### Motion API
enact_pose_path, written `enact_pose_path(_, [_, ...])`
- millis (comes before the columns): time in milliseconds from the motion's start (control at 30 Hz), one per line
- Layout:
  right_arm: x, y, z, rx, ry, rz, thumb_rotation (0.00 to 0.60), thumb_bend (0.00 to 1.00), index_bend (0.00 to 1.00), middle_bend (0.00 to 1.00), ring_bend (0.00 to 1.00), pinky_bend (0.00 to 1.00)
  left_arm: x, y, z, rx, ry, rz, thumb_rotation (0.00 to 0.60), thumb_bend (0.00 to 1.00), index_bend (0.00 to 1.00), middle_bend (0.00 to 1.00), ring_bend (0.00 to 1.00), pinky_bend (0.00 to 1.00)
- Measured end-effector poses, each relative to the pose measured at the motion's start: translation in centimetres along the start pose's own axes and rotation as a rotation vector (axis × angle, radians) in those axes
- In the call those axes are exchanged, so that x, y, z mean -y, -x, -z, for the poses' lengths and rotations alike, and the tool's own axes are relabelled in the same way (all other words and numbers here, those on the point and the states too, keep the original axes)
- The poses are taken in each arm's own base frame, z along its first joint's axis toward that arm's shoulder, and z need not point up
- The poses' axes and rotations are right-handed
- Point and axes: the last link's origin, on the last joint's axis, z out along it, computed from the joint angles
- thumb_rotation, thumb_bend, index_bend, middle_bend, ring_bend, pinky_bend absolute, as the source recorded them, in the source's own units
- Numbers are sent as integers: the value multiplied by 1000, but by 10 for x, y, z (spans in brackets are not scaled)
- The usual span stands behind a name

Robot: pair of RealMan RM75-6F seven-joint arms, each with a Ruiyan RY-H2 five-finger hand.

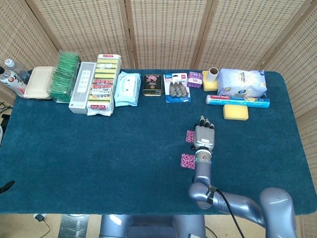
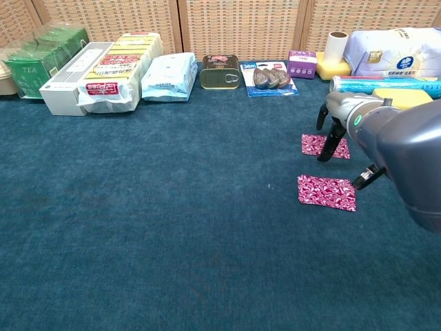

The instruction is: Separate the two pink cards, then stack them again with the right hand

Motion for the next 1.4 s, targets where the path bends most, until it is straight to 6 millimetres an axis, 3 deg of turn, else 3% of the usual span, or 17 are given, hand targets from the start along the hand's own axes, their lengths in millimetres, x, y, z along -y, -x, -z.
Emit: enact_pose_path(1400, [-3, 1, -6, 39, 25, -6, 600, 267, 319, 0, 0, 98, 0, 0, 1, -1, -3, 9, 600, 102, 0, 0, 0, 58])
